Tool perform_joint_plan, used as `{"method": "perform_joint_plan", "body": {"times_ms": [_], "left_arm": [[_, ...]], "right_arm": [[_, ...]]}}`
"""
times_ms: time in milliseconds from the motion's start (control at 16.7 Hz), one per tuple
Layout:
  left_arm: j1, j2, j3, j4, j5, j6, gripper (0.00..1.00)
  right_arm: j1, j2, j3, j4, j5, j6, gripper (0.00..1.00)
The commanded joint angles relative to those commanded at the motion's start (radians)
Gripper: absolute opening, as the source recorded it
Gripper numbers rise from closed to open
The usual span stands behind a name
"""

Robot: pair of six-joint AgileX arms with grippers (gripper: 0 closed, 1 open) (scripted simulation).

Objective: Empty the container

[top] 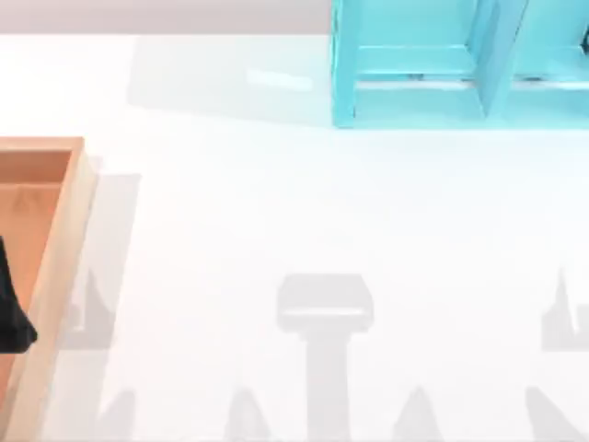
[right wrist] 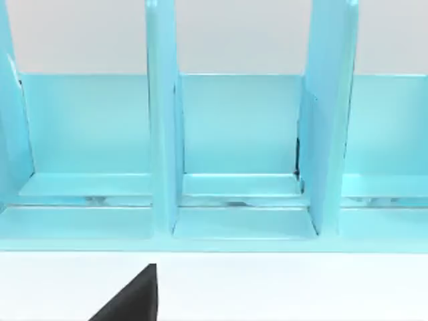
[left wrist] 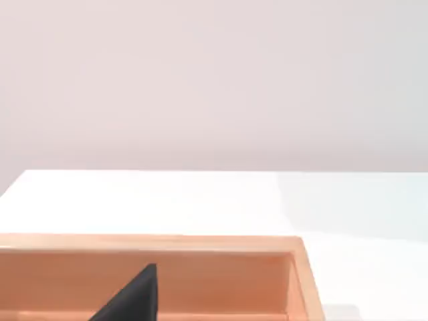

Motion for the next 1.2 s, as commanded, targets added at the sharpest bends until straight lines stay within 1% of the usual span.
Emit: {"method": "perform_joint_plan", "body": {"times_ms": [240,480,660,1020,1200], "left_arm": [[0.015,0.033,0.032,-0.032,-0.001,0.015,1.0],[0.077,0.225,0.209,-0.205,-0.003,0.081,1.0],[0.134,0.473,0.401,-0.391,-0.004,0.142,1.0],[0.241,1.073,0.806,-0.782,-0.005,0.261,1.0],[0.295,1.326,0.984,-0.957,-0.006,0.318,1.0]], "right_arm": [[0.0,0.0,0.0,0.0,0.0,0.0,1.0],[0.0,0.0,0.0,0.0,0.0,0.0,1.0],[0.0,0.0,0.0,0.0,0.0,0.0,1.0],[0.0,0.0,0.0,0.0,0.0,0.0,1.0],[0.0,0.0,0.0,0.0,0.0,0.0,1.0]]}}
